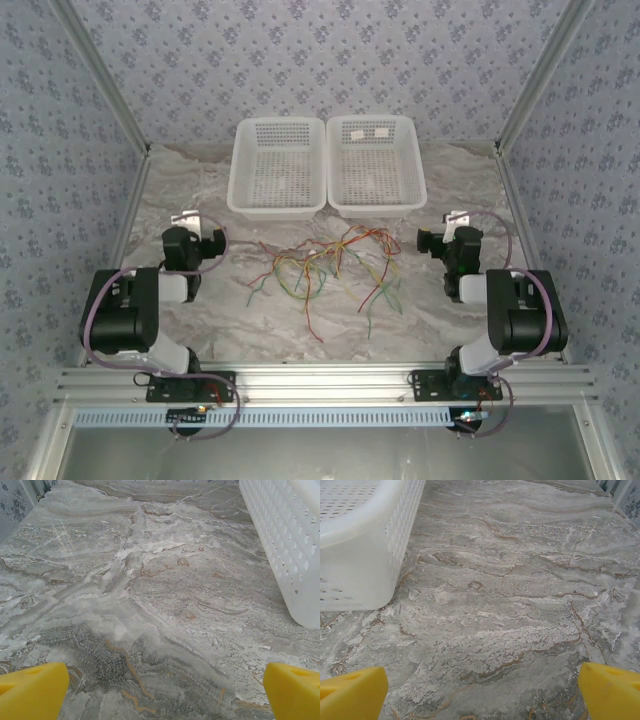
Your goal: Untangle the cables
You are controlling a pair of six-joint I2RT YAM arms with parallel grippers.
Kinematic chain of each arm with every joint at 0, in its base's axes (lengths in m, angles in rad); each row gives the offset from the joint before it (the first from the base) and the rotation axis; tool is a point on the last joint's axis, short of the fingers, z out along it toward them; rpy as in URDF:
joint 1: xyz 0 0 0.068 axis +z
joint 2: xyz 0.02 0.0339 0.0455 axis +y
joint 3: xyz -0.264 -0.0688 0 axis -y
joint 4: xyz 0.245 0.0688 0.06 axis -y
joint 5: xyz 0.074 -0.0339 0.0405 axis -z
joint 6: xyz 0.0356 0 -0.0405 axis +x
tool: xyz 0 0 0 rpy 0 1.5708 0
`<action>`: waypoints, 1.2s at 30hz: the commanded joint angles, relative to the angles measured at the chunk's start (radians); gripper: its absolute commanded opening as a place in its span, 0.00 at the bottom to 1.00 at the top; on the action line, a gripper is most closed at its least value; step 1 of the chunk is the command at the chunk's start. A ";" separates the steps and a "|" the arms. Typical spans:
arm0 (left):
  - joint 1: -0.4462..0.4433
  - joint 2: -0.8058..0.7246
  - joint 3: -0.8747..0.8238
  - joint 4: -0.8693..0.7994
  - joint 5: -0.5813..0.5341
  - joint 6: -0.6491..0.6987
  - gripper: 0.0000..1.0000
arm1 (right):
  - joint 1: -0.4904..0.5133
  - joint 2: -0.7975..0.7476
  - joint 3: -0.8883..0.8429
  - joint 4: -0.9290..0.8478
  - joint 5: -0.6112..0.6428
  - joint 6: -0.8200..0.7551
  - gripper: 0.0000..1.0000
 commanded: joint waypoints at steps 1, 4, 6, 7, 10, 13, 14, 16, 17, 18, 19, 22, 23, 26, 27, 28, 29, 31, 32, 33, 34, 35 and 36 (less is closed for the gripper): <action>0.004 -0.006 0.020 0.001 0.015 0.004 0.99 | -0.006 0.001 0.016 0.004 -0.008 0.014 1.00; 0.004 -0.005 0.020 0.001 0.016 0.002 0.99 | -0.005 0.001 0.014 0.004 -0.008 0.014 1.00; 0.005 -0.006 0.020 0.001 0.017 0.002 0.99 | -0.003 0.002 0.014 0.004 -0.005 0.014 1.00; 0.006 -0.006 0.020 0.002 0.018 0.003 0.99 | -0.003 0.002 0.014 0.004 -0.006 0.014 1.00; 0.006 -0.005 0.020 0.001 0.019 0.001 0.99 | -0.005 0.001 0.014 0.005 -0.008 0.014 1.00; 0.008 -0.006 0.020 0.000 0.023 0.001 0.99 | -0.006 0.002 0.016 0.001 -0.007 0.015 1.00; 0.007 -0.006 0.018 0.005 0.020 0.002 0.99 | -0.003 0.000 0.012 0.008 -0.003 0.012 1.00; -0.005 -0.050 0.032 -0.053 -0.010 0.008 0.99 | 0.026 -0.043 0.032 -0.047 0.074 0.008 1.00; -0.017 -0.096 0.049 -0.120 -0.043 0.010 0.99 | 0.035 -0.087 0.077 -0.164 0.111 0.015 1.00; -0.032 -0.155 0.061 -0.185 -0.096 0.009 0.99 | 0.036 -0.127 0.139 -0.317 0.147 0.041 1.00; -0.052 -0.209 0.068 -0.233 -0.156 0.004 0.99 | 0.037 -0.157 0.192 -0.445 0.187 0.076 1.00; -0.099 -0.398 0.160 -0.525 -0.268 -0.100 0.98 | 0.022 -0.262 0.299 -0.722 0.273 0.317 1.00; -0.112 -0.451 0.196 -0.622 -0.267 -0.150 0.95 | 0.005 -0.298 0.315 -0.781 0.176 0.351 1.00; -0.209 -0.565 0.275 -0.842 -0.234 -0.235 0.89 | 0.018 -0.397 0.330 -0.898 -0.052 0.395 0.99; -0.268 -0.592 0.297 -0.902 -0.236 -0.259 0.88 | 0.055 -0.432 0.327 -0.919 -0.099 0.390 0.94; -0.320 -0.609 0.309 -0.941 -0.231 -0.275 0.86 | 0.098 -0.460 0.324 -0.939 -0.110 0.385 0.92; -0.386 -0.617 0.322 -0.979 -0.222 -0.295 0.85 | 0.153 -0.486 0.314 -0.947 -0.126 0.392 0.90; -0.498 -0.609 0.337 -1.034 -0.231 -0.357 0.84 | 0.241 -0.485 0.303 -0.945 -0.201 0.421 0.86; -0.546 -0.592 0.339 -1.044 -0.225 -0.387 0.83 | 0.291 -0.467 0.314 -0.962 -0.224 0.435 0.84; -0.592 -0.569 0.344 -1.053 -0.220 -0.412 0.82 | 0.335 -0.444 0.323 -0.978 -0.222 0.458 0.83; -0.630 -0.545 0.348 -1.057 -0.221 -0.428 0.80 | 0.363 -0.424 0.326 -0.980 -0.235 0.473 0.81; -0.675 -0.513 0.354 -1.054 -0.226 -0.434 0.78 | 0.385 -0.400 0.324 -0.969 -0.269 0.484 0.80; -0.718 -0.478 0.362 -1.047 -0.236 -0.429 0.78 | 0.402 -0.375 0.323 -0.964 -0.284 0.489 0.79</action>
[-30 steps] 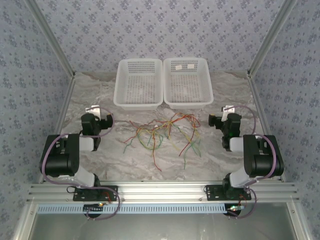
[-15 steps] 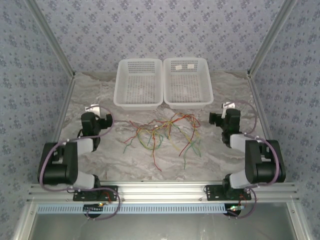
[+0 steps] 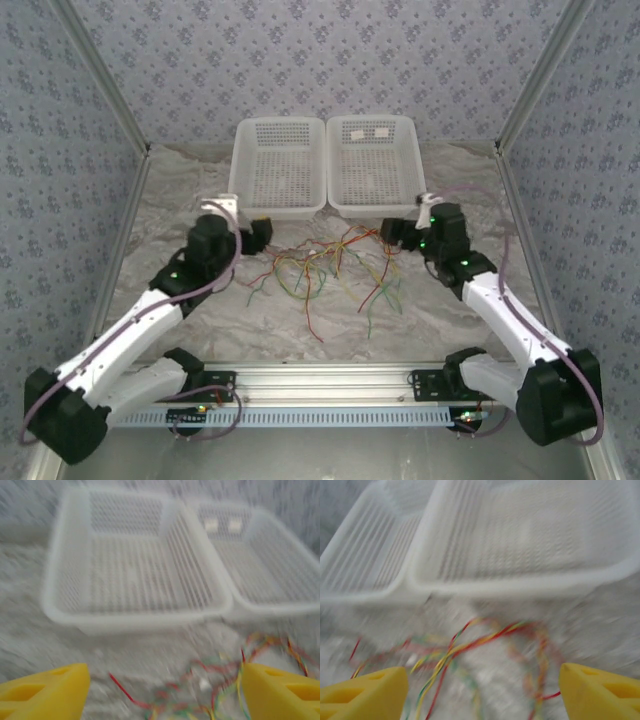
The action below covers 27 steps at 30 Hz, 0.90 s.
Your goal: Untangle the cables
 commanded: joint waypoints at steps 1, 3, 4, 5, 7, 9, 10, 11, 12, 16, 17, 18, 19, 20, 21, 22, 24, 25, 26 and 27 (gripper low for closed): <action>-0.107 0.108 0.027 -0.111 -0.024 -0.074 0.78 | 0.043 0.073 0.004 -0.090 -0.088 0.076 0.78; -0.129 0.185 0.028 -0.076 -0.003 -0.080 0.77 | 0.042 0.150 0.034 -0.141 -0.060 0.078 0.73; -0.128 0.212 0.028 -0.061 0.012 -0.088 0.77 | 0.039 0.188 0.053 -0.166 -0.056 0.068 0.70; -0.129 0.245 0.032 -0.050 0.017 -0.099 0.76 | 0.038 0.237 0.080 -0.199 -0.052 0.055 0.65; -0.131 0.287 0.037 -0.029 0.026 -0.114 0.75 | 0.037 0.294 0.116 -0.248 -0.024 0.050 0.62; -0.131 0.311 0.034 0.002 0.032 -0.113 0.75 | 0.027 0.309 0.117 -0.263 0.037 0.042 0.61; -0.130 0.322 0.031 0.011 0.021 -0.116 0.75 | 0.018 0.314 0.116 -0.268 0.063 0.026 0.61; -0.131 0.328 0.029 0.015 0.011 -0.118 0.75 | 0.010 0.321 0.116 -0.269 0.075 0.009 0.61; -0.131 0.333 0.029 0.016 0.005 -0.113 0.75 | 0.000 0.332 0.123 -0.277 0.074 -0.005 0.61; -0.131 0.328 0.030 0.004 -0.016 -0.098 0.75 | -0.040 0.388 0.132 -0.303 0.080 -0.045 0.55; -0.131 0.321 0.025 0.006 -0.020 -0.094 0.75 | -0.051 0.405 0.133 -0.303 0.068 -0.059 0.53; -0.131 0.315 0.021 0.007 -0.027 -0.092 0.75 | -0.061 0.420 0.137 -0.300 0.045 -0.070 0.48; -0.131 0.310 0.016 0.005 -0.034 -0.091 0.75 | -0.063 0.433 0.138 -0.293 0.022 -0.078 0.46; -0.132 0.307 0.012 0.005 -0.043 -0.089 0.75 | -0.061 0.449 0.140 -0.284 0.009 -0.086 0.43; -0.131 0.308 0.011 0.001 -0.050 -0.087 0.76 | -0.058 0.465 0.147 -0.286 0.011 -0.086 0.40; -0.130 0.308 0.014 -0.005 -0.053 -0.086 0.76 | -0.059 0.478 0.152 -0.289 0.008 -0.090 0.34; -0.131 0.306 0.016 -0.012 -0.055 -0.085 0.75 | -0.059 0.499 0.160 -0.288 -0.001 -0.100 0.26; -0.130 0.305 0.014 -0.012 -0.055 -0.086 0.76 | -0.057 0.497 0.160 -0.285 -0.001 -0.102 0.23; -0.132 0.303 0.011 -0.010 -0.059 -0.090 0.76 | -0.055 0.491 0.160 -0.281 -0.003 -0.102 0.18; -0.131 0.301 0.010 -0.007 -0.060 -0.091 0.76 | -0.052 0.480 0.159 -0.279 -0.005 -0.105 0.10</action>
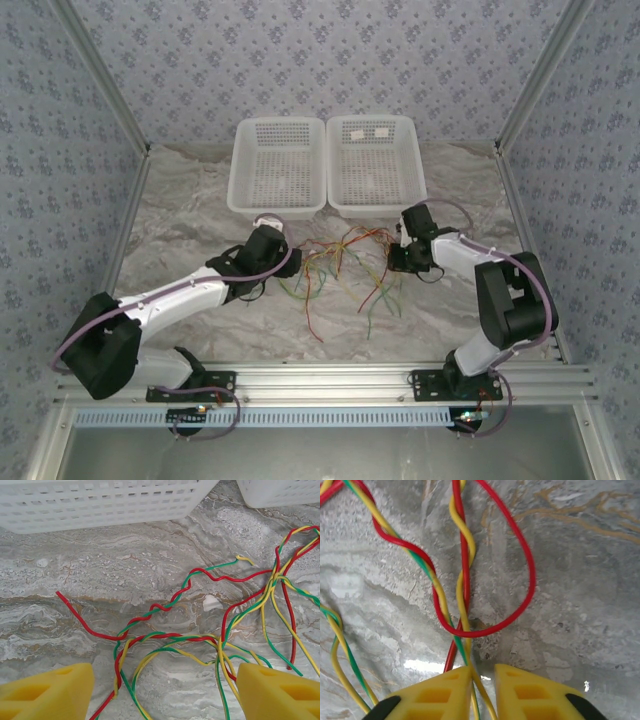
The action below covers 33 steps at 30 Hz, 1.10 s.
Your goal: Untangle the cables
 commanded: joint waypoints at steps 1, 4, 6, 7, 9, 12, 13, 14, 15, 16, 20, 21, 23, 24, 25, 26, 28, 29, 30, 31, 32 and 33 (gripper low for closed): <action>0.000 -0.033 0.006 0.005 -0.031 0.003 0.76 | 0.006 -0.020 0.033 -0.022 -0.016 -0.021 0.06; -0.001 -0.044 0.004 0.004 -0.043 -0.004 0.76 | 0.008 -0.058 0.051 -0.058 -0.008 -0.034 0.00; -0.002 -0.056 0.000 0.011 -0.054 -0.006 0.76 | 0.009 -0.091 0.063 -0.083 -0.009 -0.043 0.00; -0.001 -0.063 -0.003 0.016 -0.059 -0.004 0.76 | 0.010 -0.109 0.065 -0.092 -0.017 -0.047 0.00; -0.001 -0.075 -0.003 0.018 -0.071 0.001 0.76 | 0.010 -0.152 0.070 -0.111 -0.035 -0.055 0.00; 0.000 -0.097 -0.007 0.030 -0.073 0.014 0.76 | 0.012 -0.205 0.085 -0.137 -0.069 -0.064 0.00; 0.000 -0.104 -0.008 0.035 -0.072 0.019 0.76 | 0.012 -0.223 0.088 -0.140 -0.085 -0.064 0.00; -0.001 -0.113 -0.008 0.044 -0.067 0.029 0.76 | 0.013 -0.243 0.093 -0.142 -0.106 -0.064 0.00; -0.001 -0.123 -0.012 0.054 -0.059 0.040 0.76 | 0.015 -0.262 0.099 -0.145 -0.127 -0.064 0.00; 0.000 -0.133 -0.012 0.064 -0.054 0.047 0.76 | 0.018 -0.276 0.106 -0.148 -0.147 -0.065 0.00; -0.001 -0.182 -0.027 0.126 0.000 0.094 0.76 | 0.033 -0.323 0.165 -0.172 -0.243 -0.047 0.00; -0.001 -0.197 -0.030 0.141 0.018 0.106 0.76 | 0.037 -0.333 0.180 -0.176 -0.276 -0.043 0.00; 0.000 -0.224 -0.037 0.180 0.066 0.139 0.76 | 0.043 -0.350 0.210 -0.177 -0.319 -0.029 0.00; 0.000 -0.239 -0.040 0.204 0.099 0.161 0.75 | 0.043 -0.357 0.224 -0.174 -0.348 -0.023 0.00; 0.000 -0.251 -0.043 0.219 0.122 0.179 0.75 | 0.043 -0.363 0.236 -0.169 -0.373 -0.020 0.00; 0.000 -0.263 -0.044 0.234 0.137 0.192 0.75 | 0.045 -0.367 0.251 -0.167 -0.398 -0.016 0.00; 0.000 -0.280 -0.044 0.249 0.143 0.219 0.74 | 0.045 -0.374 0.278 -0.169 -0.419 -0.019 0.00; 0.000 -0.281 -0.038 0.244 0.142 0.233 0.74 | 0.045 -0.374 0.287 -0.175 -0.400 -0.021 0.00; 0.000 -0.278 -0.032 0.235 0.148 0.248 0.74 | 0.044 -0.372 0.288 -0.183 -0.358 -0.025 0.00; -0.001 -0.270 -0.024 0.224 0.159 0.260 0.74 | 0.041 -0.365 0.281 -0.189 -0.310 -0.022 0.04; -0.001 -0.260 -0.016 0.207 0.167 0.265 0.74 | 0.026 -0.348 0.266 -0.200 -0.266 -0.008 0.04; -0.001 -0.247 -0.011 0.192 0.167 0.266 0.74 | 0.001 -0.319 0.249 -0.216 -0.249 0.009 0.10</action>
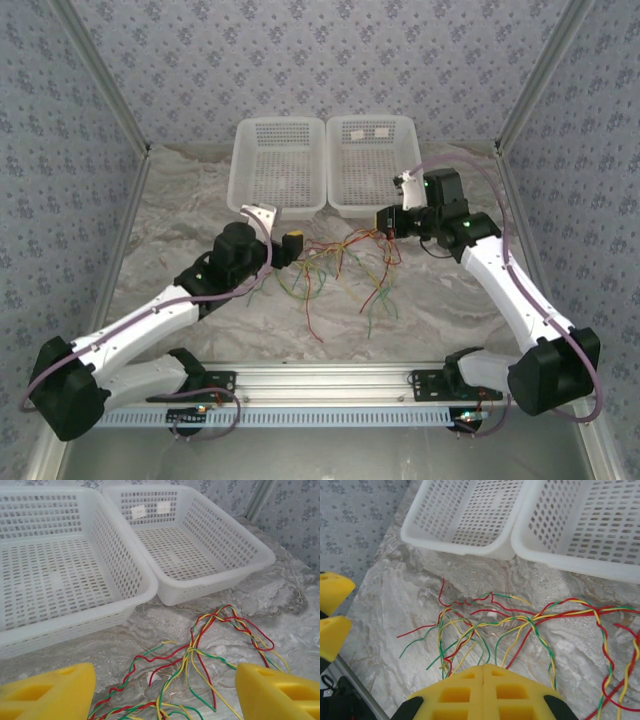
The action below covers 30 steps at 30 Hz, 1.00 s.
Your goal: Untangle the cables
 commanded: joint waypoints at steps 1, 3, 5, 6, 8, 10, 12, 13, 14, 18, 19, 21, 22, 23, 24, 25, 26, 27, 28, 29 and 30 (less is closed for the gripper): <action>0.000 0.028 0.024 -0.009 0.042 0.051 0.74 | -0.053 0.069 -0.028 -0.083 0.077 0.049 0.21; -0.002 0.044 0.007 -0.001 0.049 0.036 0.75 | -0.090 0.146 -0.061 -0.145 0.122 0.054 0.34; -0.002 0.058 -0.009 0.010 0.056 0.017 0.75 | -0.102 0.199 -0.095 -0.175 0.204 0.067 0.40; -0.002 0.068 -0.015 0.015 0.062 0.012 0.75 | -0.109 0.226 -0.111 -0.178 0.219 0.070 0.41; -0.006 0.088 -0.019 0.013 0.066 0.007 0.76 | -0.114 0.264 -0.149 -0.159 0.188 0.069 0.43; -0.007 0.108 -0.017 0.006 0.064 0.005 0.76 | -0.107 0.298 -0.176 -0.133 0.137 0.065 0.53; -0.008 0.129 -0.020 0.009 0.063 0.004 0.76 | -0.099 0.345 -0.198 -0.103 0.104 0.064 0.54; -0.008 0.138 -0.020 0.012 0.063 0.003 0.76 | -0.096 0.363 -0.213 -0.064 0.082 0.067 0.54; -0.008 0.148 -0.020 0.015 0.062 0.003 0.76 | -0.094 0.387 -0.231 -0.019 0.054 0.074 0.54; -0.010 0.173 -0.008 0.017 0.056 0.001 0.76 | -0.084 0.448 -0.232 0.035 0.059 0.095 0.18; -0.010 0.172 -0.005 0.014 0.052 0.000 0.76 | -0.083 0.439 -0.232 0.041 0.059 0.097 0.09; -0.010 0.165 -0.004 0.009 0.045 -0.001 0.76 | -0.083 0.393 -0.223 0.029 0.075 0.096 0.01; -0.009 0.161 -0.004 0.008 0.043 0.001 0.76 | -0.084 0.374 -0.209 0.008 0.085 0.090 0.00; -0.010 0.156 -0.007 0.008 0.039 0.003 0.76 | -0.085 0.347 -0.190 -0.024 0.095 0.078 0.00; -0.010 0.149 -0.009 0.006 0.029 0.003 0.76 | -0.084 0.319 -0.171 -0.056 0.095 0.067 0.00; -0.010 0.144 -0.010 0.006 0.019 0.005 0.76 | -0.083 0.291 -0.155 -0.079 0.092 0.056 0.00; -0.010 0.138 -0.013 0.006 0.004 0.006 0.76 | -0.080 0.257 -0.139 -0.104 0.089 0.044 0.00; -0.009 0.130 -0.015 0.008 -0.011 0.007 0.76 | -0.075 0.220 -0.122 -0.133 0.088 0.035 0.00; -0.010 0.124 -0.019 0.012 -0.023 0.009 0.76 | -0.070 0.190 -0.106 -0.155 0.086 0.024 0.00; -0.009 0.115 -0.022 0.015 -0.035 0.007 0.76 | -0.061 0.159 -0.082 -0.178 0.084 0.007 0.00; -0.009 0.108 -0.026 0.020 -0.045 0.008 0.76 | -0.053 0.126 -0.063 -0.200 0.079 -0.009 0.00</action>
